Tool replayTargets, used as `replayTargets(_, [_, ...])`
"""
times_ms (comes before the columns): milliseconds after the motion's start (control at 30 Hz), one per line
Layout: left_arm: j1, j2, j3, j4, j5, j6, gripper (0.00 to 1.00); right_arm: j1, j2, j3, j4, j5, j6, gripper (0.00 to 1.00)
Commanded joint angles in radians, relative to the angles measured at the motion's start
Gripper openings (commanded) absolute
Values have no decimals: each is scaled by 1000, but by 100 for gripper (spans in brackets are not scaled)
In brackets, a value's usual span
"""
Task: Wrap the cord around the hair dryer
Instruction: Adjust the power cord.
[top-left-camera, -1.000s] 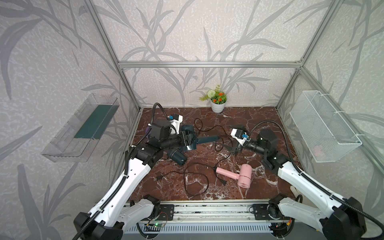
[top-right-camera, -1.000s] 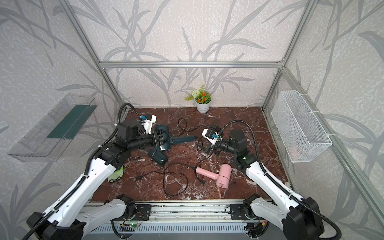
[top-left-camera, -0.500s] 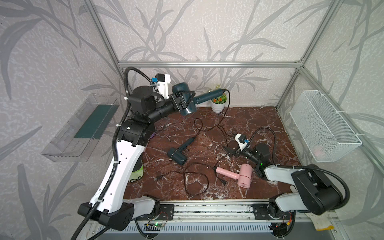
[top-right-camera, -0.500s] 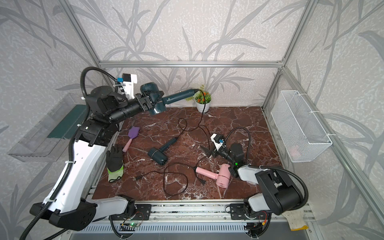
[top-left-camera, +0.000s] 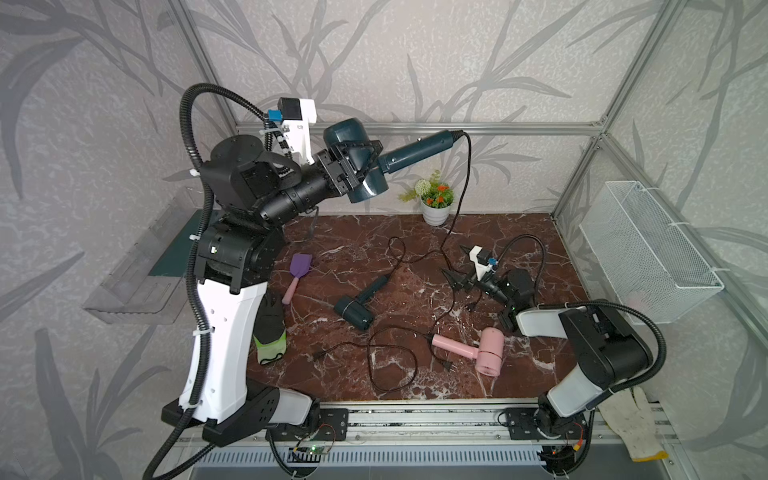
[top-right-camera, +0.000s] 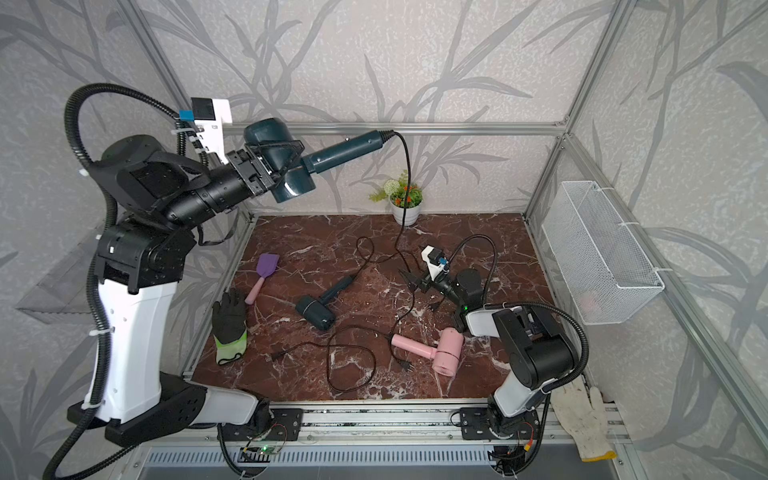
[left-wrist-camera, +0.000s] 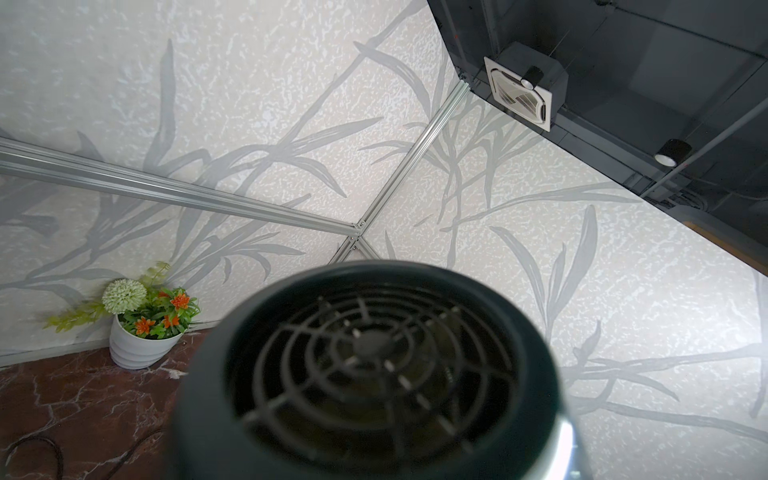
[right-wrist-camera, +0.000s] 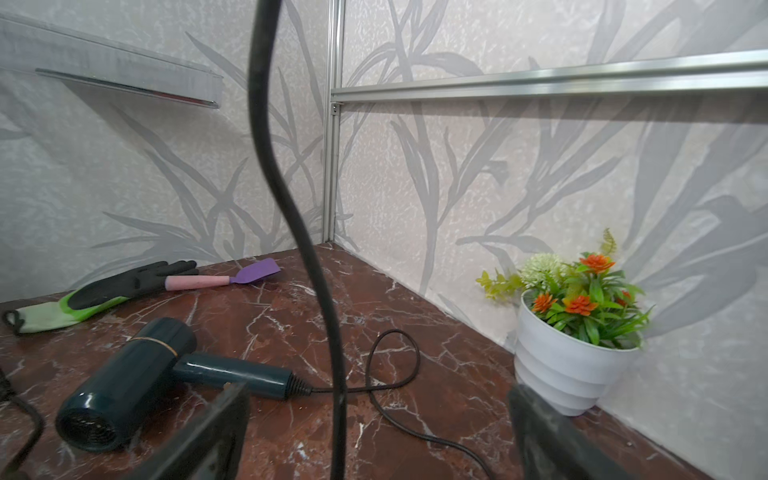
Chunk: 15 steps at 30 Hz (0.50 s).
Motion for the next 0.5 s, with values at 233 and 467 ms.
replayTargets(233, [10, 57, 87, 54, -10, -16, 0, 101, -244, -122, -391, 48, -45, 96])
replayTargets(467, [19, 61, 114, 80, -6, -40, 0, 103, -126, -71, -388, 149, -15, 96])
